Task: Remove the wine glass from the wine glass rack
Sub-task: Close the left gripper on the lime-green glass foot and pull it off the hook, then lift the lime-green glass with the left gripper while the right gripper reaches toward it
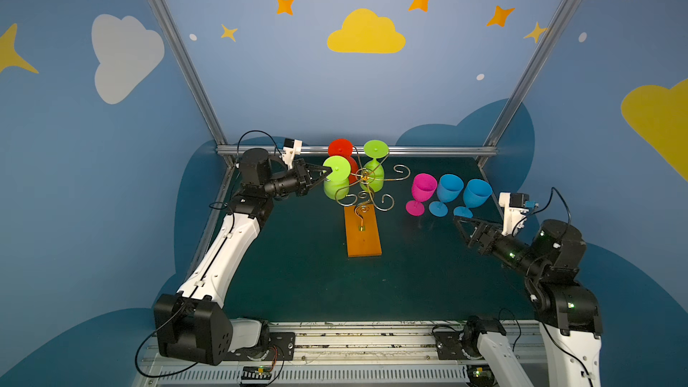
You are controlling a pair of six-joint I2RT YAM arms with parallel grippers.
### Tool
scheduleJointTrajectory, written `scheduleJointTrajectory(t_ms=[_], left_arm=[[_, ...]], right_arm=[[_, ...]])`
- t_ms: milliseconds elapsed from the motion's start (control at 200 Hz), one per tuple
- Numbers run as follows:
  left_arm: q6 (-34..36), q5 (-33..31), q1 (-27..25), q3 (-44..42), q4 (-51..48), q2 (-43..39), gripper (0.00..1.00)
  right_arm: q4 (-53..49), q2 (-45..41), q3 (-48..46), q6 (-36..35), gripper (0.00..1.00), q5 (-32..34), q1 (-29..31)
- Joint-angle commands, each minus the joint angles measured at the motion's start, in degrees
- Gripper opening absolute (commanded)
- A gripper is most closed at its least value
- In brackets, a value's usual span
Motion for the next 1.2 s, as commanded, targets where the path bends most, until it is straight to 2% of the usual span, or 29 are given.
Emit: scheduleJointTrajectory(t_ms=[0,436,626,821,941,1046,1196], left_arm=[[3.0,1.4,0.0,-1.0,-1.6,-2.9,0.03],[5.5,2.0,1.2,-4.0,-5.7,-6.9,0.03],[5.0,1.9,7.0,-8.9,-6.7,-11.9,0.03],[4.0,3.6,16.1,-12.1,-7.9,-17.2,0.03],[3.0,4.9,19.3,-9.3,-7.1,-16.7,0.03],[-0.7,6.1,21.2,-5.5,-1.9,-14.6,0.03],[-5.7,7.3,23.6,4.2,3.6,-10.4,0.03]], right_arm=[[0.6,0.1,0.9,0.3,0.75,-0.5,0.1],[-0.1,-0.6,0.3,0.2,0.75,-0.1,0.1],[-0.6,-0.8,0.2,-0.1,0.75,0.2,0.2],[-0.6,-0.7,0.6,-0.4,0.75,0.0,0.1],[-0.3,-0.2,1.0,-0.8,0.75,-0.3,0.1],[0.7,0.0,1.1,-1.3,0.75,-0.6,0.1],[3.2,0.9,1.9,-2.2,0.75,-1.5,0.2]])
